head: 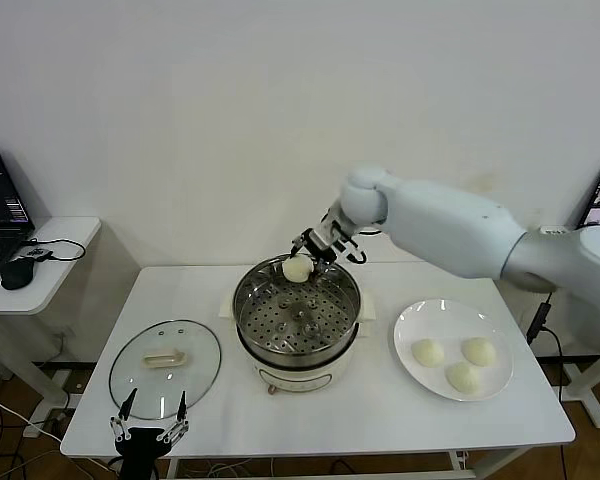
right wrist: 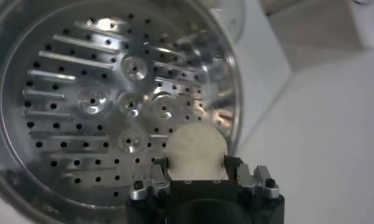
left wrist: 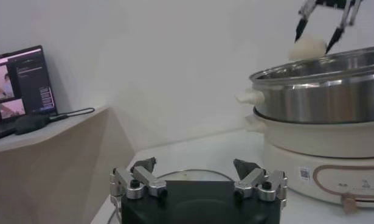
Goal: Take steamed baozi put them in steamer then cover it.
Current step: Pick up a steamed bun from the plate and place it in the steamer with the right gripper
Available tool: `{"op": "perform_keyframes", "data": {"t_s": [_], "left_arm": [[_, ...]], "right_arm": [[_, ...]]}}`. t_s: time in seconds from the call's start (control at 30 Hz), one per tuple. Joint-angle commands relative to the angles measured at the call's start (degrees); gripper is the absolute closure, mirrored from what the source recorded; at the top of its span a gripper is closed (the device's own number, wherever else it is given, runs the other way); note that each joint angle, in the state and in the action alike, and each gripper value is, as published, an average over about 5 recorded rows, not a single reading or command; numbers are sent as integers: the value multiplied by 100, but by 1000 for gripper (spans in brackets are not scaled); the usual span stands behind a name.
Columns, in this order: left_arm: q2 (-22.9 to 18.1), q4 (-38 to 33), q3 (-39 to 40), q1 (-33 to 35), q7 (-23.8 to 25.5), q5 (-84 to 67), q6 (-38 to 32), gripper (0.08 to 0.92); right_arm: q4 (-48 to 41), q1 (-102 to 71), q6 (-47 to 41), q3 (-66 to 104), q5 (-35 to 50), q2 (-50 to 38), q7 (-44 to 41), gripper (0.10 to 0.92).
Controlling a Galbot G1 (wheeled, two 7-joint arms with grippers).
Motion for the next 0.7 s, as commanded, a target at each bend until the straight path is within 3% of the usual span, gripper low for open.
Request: {"op": "perform_keyframes", "data": {"t_s": [0.03,0.37,0.57,0.7], "left_arm": [[-3,2,-10,-2,1,-24,-1,177],[-7,8,-29,-3,5,10,-7,177],[-27,2,-24,3,1,33,-18,177],[-30,-33,-20,10,3,52,-17,177]], "right_arm": [[-302,-160,674,-224,-699,302,147,440],[-888,-483,1169,125,-1400,492,473,428],[-969,-505,1242,178,-1456,511,578,298],[-600,-240,883,105,-783,338,358,216]]}}
